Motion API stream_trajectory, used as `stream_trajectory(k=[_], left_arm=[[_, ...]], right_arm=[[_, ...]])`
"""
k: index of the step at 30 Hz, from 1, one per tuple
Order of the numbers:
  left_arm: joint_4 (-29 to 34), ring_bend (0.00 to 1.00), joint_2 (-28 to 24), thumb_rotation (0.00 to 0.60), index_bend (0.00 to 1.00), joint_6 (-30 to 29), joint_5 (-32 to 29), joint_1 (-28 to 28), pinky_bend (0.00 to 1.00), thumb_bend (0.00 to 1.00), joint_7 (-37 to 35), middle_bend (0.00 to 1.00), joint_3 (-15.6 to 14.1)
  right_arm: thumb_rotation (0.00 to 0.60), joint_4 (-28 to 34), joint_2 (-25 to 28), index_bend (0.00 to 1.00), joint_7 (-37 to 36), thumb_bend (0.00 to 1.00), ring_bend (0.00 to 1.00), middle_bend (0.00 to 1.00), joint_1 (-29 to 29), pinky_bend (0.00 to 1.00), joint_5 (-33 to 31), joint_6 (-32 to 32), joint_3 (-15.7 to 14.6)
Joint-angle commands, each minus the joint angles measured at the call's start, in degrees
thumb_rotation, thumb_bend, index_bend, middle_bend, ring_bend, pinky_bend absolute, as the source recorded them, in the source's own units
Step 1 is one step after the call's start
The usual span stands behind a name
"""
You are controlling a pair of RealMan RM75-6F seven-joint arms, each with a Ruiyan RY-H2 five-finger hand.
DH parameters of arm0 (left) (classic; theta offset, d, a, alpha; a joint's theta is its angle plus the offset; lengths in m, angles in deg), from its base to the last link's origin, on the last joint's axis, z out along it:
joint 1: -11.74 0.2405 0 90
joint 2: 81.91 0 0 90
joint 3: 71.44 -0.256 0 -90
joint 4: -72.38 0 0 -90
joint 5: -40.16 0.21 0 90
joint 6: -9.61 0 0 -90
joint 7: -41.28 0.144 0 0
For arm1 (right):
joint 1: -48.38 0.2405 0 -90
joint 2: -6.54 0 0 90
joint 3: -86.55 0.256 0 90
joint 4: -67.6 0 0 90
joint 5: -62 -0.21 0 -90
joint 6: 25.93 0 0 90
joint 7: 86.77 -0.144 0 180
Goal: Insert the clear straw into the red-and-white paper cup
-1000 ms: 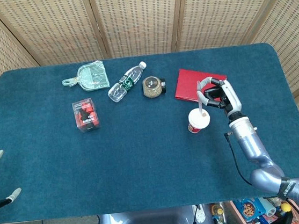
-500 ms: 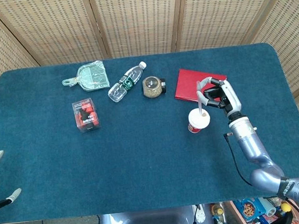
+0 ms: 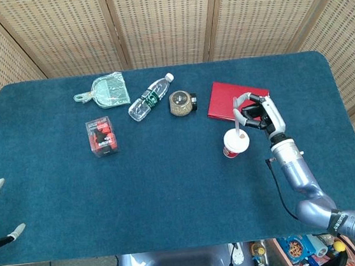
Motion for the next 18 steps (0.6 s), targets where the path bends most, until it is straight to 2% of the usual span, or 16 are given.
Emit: stream_trajectory(k=[1,18], left_arm=[[0.01,0.0,0.03,0.6,0.0,0.02,-0.04,0.01,0.0,0.17,0.07,0.0,-0.01],[-0.15,0.0,0.28,0.6,0.0,0.37,-0.2,-0.06,0.0,0.16,0.55,0.0,-0.06]], right_arm=[[0.6,-0.28,-0.05,0.73,-0.05,0.59,0.95,1.0,0.18,1.0,-0.05,0.09,-0.06],[0.6,-2.72,-0.88,0.73,-1.03,0.59,0.95,1.0,0.87,1.0,0.06,0.64,-1.11]])
